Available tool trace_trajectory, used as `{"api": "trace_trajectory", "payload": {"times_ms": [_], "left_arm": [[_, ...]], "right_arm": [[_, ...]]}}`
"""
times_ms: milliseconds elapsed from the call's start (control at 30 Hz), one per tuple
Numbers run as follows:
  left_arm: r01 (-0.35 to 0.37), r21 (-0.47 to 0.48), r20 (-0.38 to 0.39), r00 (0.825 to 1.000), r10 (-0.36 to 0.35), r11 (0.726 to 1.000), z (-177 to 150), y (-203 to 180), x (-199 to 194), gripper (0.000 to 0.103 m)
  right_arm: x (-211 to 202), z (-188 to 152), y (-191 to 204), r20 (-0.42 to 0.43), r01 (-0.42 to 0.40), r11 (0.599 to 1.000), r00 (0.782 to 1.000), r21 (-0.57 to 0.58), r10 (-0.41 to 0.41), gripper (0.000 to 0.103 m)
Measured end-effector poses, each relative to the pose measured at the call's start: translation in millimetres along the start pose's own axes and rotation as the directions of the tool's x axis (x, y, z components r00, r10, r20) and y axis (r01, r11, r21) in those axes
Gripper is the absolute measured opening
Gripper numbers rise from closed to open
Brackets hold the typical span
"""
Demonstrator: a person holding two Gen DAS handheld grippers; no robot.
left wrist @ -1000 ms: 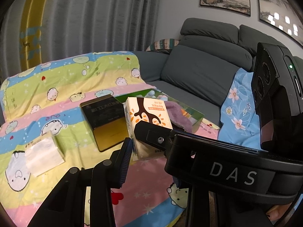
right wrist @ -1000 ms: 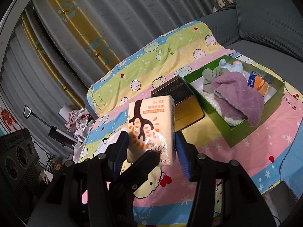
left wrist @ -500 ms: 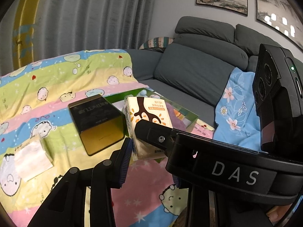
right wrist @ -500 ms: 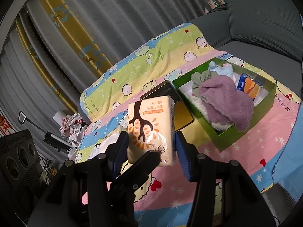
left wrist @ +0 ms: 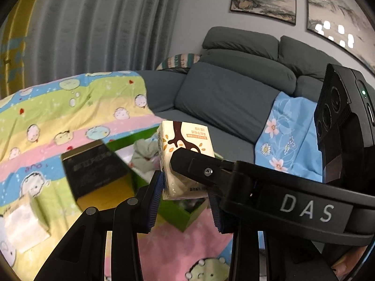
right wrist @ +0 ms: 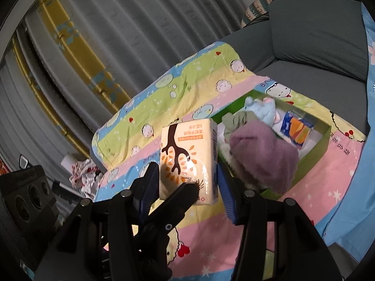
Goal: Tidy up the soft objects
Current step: 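Lift the tissue box with the right tool and carry it over the box, then lower the tissue box into the green box and open the right tool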
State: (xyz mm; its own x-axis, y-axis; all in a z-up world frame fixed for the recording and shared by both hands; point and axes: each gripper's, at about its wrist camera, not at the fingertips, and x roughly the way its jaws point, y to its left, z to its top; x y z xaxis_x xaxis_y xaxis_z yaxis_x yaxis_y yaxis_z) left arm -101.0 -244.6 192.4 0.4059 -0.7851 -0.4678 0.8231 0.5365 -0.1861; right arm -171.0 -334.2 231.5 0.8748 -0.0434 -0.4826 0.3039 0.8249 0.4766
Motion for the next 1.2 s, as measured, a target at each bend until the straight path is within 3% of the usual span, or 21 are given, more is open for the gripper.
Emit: {"api": "trace_trajectory", "payload": {"times_ms": [233,533,967,1200], "left_arm": [[0.037,0.022,0.024,0.999,-0.038,0.999,23,-3,21,0.037],[0.116,-0.064,0.001,0.993,-0.117,0.991,39,12,62,0.037],[0.172,-0.146,-0.123,0.974,-0.190,0.974,24,21,115,0.037],[0.158,-0.174,-0.190,0.963,-0.190,0.972,16,17,141,0.037]], "right_arm": [[3,26,-9,0.038,0.019,1.000,0.999,0.004,-0.019,0.051],[26,56,-29,0.025,0.058,0.998,0.998,0.016,-0.058,0.051],[57,56,-64,-0.036,0.152,0.986,0.988,0.064,-0.150,0.052],[70,54,-92,-0.093,0.175,0.976,0.982,0.127,-0.164,0.052]]}}
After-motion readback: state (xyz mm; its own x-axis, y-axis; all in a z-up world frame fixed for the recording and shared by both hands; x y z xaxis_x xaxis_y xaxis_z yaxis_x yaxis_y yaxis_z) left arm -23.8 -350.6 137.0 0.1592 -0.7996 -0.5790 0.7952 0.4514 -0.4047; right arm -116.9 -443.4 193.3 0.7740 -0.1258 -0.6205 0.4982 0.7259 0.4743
